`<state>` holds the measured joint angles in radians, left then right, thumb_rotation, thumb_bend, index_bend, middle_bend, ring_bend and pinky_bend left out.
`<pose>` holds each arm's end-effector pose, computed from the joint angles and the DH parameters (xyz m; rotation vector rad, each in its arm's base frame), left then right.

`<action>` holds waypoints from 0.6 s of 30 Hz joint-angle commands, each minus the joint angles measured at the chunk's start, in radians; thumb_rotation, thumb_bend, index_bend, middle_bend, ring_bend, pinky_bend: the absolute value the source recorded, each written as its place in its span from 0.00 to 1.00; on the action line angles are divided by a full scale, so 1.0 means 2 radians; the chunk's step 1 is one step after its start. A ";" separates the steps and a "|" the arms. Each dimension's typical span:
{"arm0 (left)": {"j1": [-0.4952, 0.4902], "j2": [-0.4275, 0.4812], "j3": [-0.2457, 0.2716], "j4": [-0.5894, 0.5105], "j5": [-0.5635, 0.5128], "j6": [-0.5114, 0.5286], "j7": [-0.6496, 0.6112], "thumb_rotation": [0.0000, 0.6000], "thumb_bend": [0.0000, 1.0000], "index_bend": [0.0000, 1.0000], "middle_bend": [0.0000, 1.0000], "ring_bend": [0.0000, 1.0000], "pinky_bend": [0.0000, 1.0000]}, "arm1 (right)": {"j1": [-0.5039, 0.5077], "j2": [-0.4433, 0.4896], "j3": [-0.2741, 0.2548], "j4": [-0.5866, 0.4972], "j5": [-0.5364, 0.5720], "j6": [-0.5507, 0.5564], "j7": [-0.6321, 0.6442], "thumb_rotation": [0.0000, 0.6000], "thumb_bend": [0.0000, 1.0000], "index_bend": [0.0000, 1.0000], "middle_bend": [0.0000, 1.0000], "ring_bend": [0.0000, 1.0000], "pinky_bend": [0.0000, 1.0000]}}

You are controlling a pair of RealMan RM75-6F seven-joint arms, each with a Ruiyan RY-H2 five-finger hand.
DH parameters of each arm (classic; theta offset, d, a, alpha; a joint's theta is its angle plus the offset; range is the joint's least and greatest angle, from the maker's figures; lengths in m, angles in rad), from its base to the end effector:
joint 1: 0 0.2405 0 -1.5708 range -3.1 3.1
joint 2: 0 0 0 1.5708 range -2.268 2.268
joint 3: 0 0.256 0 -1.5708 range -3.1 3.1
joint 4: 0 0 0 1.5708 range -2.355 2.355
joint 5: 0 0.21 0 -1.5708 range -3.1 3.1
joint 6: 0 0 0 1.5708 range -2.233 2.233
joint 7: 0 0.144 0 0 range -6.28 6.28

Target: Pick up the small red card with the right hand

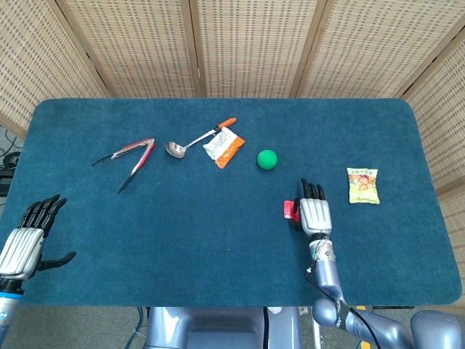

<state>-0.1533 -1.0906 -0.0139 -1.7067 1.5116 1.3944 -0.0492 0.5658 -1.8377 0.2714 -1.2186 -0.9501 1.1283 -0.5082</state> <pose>-0.2877 0.1909 0.1419 -1.4742 -1.0408 -0.9664 -0.2123 -0.3283 -0.0558 1.4671 -1.0748 0.7542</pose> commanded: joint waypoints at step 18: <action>-0.001 -0.001 0.001 0.000 0.001 -0.002 0.002 1.00 0.18 0.00 0.00 0.00 0.00 | 0.000 0.003 -0.005 -0.008 0.004 -0.003 -0.005 1.00 0.36 0.55 0.02 0.00 0.00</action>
<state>-0.1556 -1.0935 -0.0119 -1.7058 1.5138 1.3907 -0.0460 0.5656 -1.8314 0.2616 -1.2337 -0.9420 1.1222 -0.5178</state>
